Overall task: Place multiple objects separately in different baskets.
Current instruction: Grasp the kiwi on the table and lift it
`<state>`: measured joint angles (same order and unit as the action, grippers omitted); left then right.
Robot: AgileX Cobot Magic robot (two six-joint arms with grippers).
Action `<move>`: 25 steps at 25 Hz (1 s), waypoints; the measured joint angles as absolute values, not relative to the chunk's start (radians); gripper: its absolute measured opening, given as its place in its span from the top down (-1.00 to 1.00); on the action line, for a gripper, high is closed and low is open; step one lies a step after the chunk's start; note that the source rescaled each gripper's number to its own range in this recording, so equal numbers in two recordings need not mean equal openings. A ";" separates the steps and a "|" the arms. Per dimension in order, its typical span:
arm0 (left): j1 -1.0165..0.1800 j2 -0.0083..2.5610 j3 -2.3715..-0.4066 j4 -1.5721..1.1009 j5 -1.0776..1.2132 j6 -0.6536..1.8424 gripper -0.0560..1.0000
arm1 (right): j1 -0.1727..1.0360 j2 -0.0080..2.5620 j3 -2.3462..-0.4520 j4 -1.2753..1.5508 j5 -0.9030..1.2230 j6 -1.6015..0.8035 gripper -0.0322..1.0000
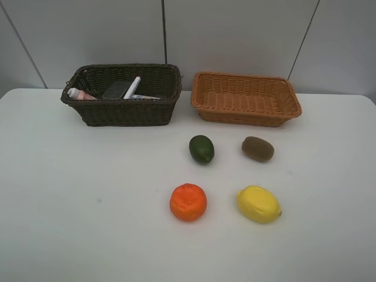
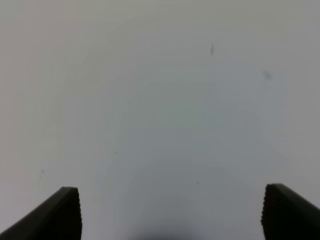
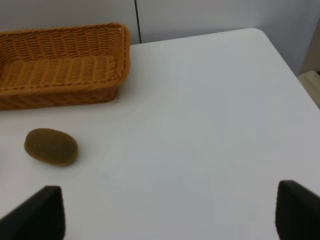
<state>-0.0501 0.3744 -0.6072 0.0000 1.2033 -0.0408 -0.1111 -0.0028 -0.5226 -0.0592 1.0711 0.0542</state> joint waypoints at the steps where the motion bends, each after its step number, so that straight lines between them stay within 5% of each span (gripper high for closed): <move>1: -0.050 0.310 -0.594 0.000 1.203 -0.032 -0.89 | -0.111 -0.003 -0.523 -0.059 1.071 0.054 -0.98; 8: -0.050 0.004 -0.561 -0.013 1.204 -0.011 -0.89 | -0.111 -0.003 -0.523 -0.059 1.071 0.054 -0.98; 25: -0.050 -0.006 -0.507 -0.013 1.071 -0.012 -0.89 | -0.111 -0.003 -0.523 -0.059 1.071 0.054 -0.98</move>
<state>-0.0501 -0.0065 -0.5069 -0.0128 1.0714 -0.0124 -0.1111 -0.0028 -0.5226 -0.0593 1.0711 0.0542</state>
